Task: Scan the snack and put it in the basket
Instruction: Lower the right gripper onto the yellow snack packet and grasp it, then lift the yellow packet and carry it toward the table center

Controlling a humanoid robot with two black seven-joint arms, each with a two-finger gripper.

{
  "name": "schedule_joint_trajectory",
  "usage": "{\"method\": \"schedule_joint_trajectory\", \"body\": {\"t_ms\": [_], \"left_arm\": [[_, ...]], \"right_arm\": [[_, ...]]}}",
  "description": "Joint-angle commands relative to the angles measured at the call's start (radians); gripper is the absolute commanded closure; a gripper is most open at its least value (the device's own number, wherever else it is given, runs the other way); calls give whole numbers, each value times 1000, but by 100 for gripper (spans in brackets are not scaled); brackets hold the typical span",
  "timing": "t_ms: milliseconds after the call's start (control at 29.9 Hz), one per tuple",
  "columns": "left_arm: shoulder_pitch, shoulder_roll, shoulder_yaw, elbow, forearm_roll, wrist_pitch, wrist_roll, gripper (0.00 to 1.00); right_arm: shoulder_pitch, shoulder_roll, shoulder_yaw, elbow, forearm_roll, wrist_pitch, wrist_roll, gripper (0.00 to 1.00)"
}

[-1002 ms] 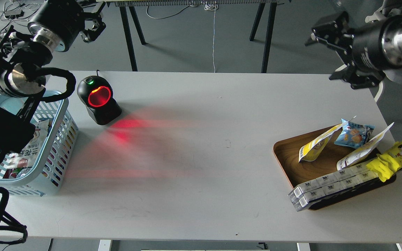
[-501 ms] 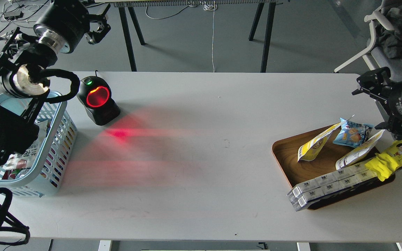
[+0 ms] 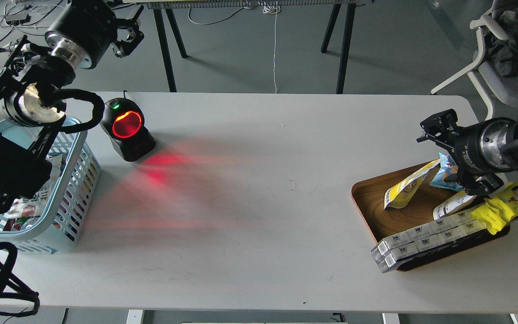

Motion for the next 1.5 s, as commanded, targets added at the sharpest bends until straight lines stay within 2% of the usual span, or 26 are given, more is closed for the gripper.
{"method": "schedule_joint_trajectory", "body": {"t_ms": [0,334,367,434,467,868,1002,1169,1302,1469], "left_arm": [[0,0,0,0,0,-1,0,0],[0,-8,0,0,0,-1,0,0],[0,-8,0,0,0,-1,0,0],[0,-8,0,0,0,-1,0,0],[0,-8,0,0,0,-1,0,0],[0,-15,2,0,0,0,0,0],[2,-14,3,0,0,0,0,0],[0,-8,5,0,0,-1,1,0],[-4,-6,5,0,2,0,1,0],[-4,-8,5,0,2,0,1,0]], "right_arm": [[-34,1,11,-9,-6,0,1,22],[-129,1,70,-41,-17,-57,10,48],[-131,1,71,-42,-19,-56,11,59],[-139,1,71,-44,-19,-56,17,96],[-145,1,71,-45,-19,-54,22,99],[-143,-2,74,-55,-20,-51,33,100],[-139,-14,131,-52,-17,-48,31,99],[-35,-37,172,-53,13,-46,28,100],[82,4,175,-53,127,-54,19,100],[147,121,231,-122,236,-72,17,100]]}}
